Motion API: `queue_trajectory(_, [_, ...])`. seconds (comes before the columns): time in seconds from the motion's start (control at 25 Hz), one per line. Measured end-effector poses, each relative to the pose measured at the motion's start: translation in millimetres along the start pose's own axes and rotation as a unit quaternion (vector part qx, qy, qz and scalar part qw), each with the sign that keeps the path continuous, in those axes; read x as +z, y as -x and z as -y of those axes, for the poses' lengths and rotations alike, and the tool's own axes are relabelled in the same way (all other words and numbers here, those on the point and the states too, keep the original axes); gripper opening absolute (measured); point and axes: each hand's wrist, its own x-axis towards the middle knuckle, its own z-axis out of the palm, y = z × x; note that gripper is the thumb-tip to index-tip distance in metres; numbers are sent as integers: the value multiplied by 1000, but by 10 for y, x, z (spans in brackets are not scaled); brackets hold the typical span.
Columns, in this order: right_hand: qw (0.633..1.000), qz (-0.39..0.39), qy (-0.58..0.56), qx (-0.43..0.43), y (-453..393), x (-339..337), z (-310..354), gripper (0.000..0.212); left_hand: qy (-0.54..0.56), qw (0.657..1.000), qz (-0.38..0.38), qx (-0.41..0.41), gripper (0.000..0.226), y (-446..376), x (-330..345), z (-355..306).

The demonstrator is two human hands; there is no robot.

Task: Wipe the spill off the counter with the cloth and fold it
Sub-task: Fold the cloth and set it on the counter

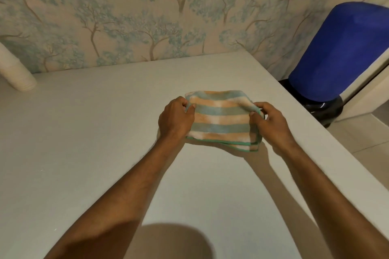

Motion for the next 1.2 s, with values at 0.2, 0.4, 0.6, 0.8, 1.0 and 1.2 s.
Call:
queue_trajectory(0.2, [1000, -9, 5, -13, -1372, -284, -212, 27, 24, 999, -27, -34, 16, -695, 749, -552])
queue_trajectory(0.4, [998, -10, 56, -25, -2406, -246, -444, 27, -3, 997, -30, -64, 24, -1393, 1319, -830])
queue_trajectory(0.6, [993, 2, 118, -26, -2981, -77, -761, 28, -52, 996, -16, -74, 24, -1878, 1731, -869])
queue_trajectory(0.8, [977, 18, 211, -22, -3163, 69, -1057, 37, -171, 984, 10, -52, 27, -2105, 2053, -692])
queue_trajectory(1.0, [964, 17, 266, -23, -3120, 101, -1127, 40, -235, 972, 27, -8, 31, -2147, 2120, -583])
queue_trajectory(1.2, [950, -25, 304, -71, -2842, 99, -917, 46, -223, 974, 26, 25, 38, -1971, 1863, -560])
